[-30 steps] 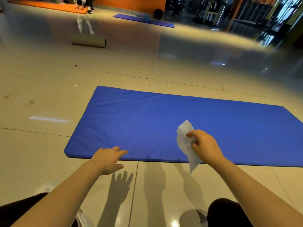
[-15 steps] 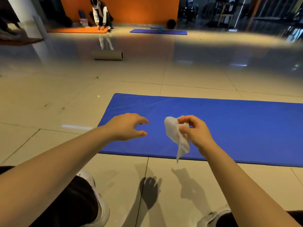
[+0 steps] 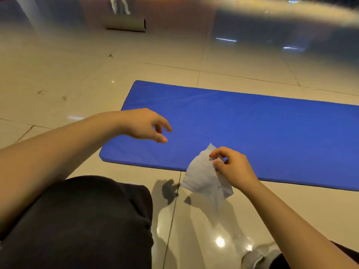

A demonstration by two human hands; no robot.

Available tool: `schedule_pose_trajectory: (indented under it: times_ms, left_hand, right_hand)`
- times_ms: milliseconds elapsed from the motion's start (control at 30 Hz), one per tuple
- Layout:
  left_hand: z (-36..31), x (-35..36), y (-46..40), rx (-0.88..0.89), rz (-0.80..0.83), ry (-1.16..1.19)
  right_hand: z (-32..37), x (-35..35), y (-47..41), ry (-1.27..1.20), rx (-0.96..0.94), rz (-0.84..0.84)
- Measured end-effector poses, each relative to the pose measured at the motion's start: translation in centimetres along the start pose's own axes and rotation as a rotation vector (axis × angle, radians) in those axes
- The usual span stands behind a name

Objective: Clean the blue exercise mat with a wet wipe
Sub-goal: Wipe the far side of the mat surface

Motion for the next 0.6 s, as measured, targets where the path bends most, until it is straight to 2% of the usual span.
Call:
schedule_pose_trajectory:
  times_ms: [100, 300, 433, 600]
  left_hand:
    - [5.4, 5.6, -3.3, -0.100, -0.013, 0.146]
    - [12.0, 16.5, -7.6, -0.299, -0.048, 0.406]
    - [15.5, 18.7, -9.4, -0.385, -0.111, 0.476]
    - [16.9, 19.1, -11.2, -0.373, -0.208, 0.457]
  right_hand:
    - [-2.2, 2.6, -2.2, -0.041, 0.080, 0.014]
    - [-2.3, 9.2, -9.2, -0.420, 0.212, 0.068]
    - [-2.4, 11.7, -14.7, -0.630, 0.300, 0.031]
    - [-9.0, 13.5, -17.8, -0.543, 0.421, -0.044]
Point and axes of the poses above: each hand's wrist, its own y-axis away from the middle knuckle, its own x-axis out of the palm, z = x × y, the point moved 10 cm from there along -y, towards the middle knuckle, and after that the axes turned 6 degrees about -y, right-handed, at the moved point
